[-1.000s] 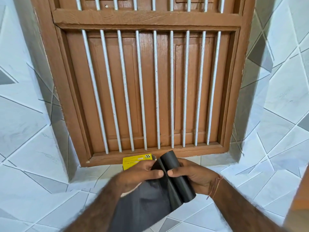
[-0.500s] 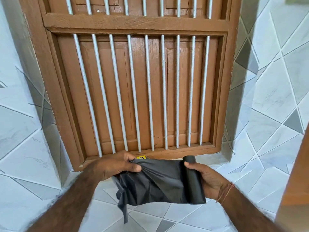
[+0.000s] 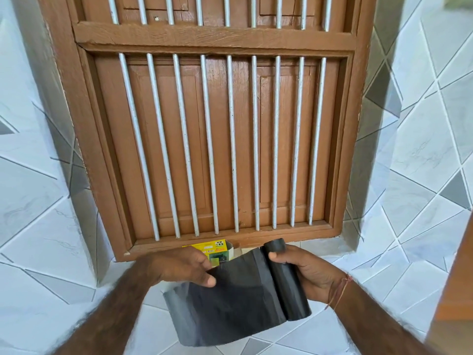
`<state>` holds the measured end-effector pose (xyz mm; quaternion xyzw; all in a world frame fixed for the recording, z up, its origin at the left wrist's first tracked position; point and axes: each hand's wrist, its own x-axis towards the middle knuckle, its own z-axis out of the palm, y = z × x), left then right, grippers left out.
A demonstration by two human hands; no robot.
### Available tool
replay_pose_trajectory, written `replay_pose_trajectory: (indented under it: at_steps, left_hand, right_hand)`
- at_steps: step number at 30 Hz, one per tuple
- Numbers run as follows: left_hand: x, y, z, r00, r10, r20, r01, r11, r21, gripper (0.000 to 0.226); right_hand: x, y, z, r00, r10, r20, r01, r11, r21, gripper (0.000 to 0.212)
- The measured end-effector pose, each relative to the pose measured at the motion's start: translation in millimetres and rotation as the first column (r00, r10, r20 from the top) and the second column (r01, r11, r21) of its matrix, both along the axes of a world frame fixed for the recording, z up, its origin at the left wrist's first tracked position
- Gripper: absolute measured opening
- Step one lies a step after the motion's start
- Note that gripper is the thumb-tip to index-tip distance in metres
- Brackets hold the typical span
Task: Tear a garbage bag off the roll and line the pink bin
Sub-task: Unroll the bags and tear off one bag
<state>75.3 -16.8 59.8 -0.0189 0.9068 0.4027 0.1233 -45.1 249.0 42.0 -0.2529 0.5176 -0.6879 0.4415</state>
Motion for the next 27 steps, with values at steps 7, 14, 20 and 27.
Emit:
replay_pose_trajectory:
  at_steps: [7, 14, 20, 27]
  left_hand:
    - [-27, 66, -22, 0.989, 0.036, -0.140, 0.041, 0.858, 0.512, 0.038]
    - [-37, 65, -22, 0.961, 0.155, -0.231, -0.048, 0.911, 0.410, 0.015]
    - [-43, 61, -19, 0.943, 0.209, -0.260, -0.136, 0.952, 0.273, 0.026]
    - [-42, 65, -12, 0.951, 0.199, -0.239, -0.137, 0.958, 0.251, 0.026]
  right_hand:
    - [7, -11, 8, 0.990, 0.100, -0.099, -0.100, 0.995, 0.011, 0.040]
    - [-3, -5, -6, 0.992, -0.081, -0.094, 0.082, 0.997, 0.012, 0.045]
    - [-1, -11, -9, 0.979, -0.167, -0.114, 0.167, 0.986, -0.009, 0.043]
    - [0, -17, -1, 0.946, -0.209, -0.247, 0.209, 0.978, -0.024, 0.024]
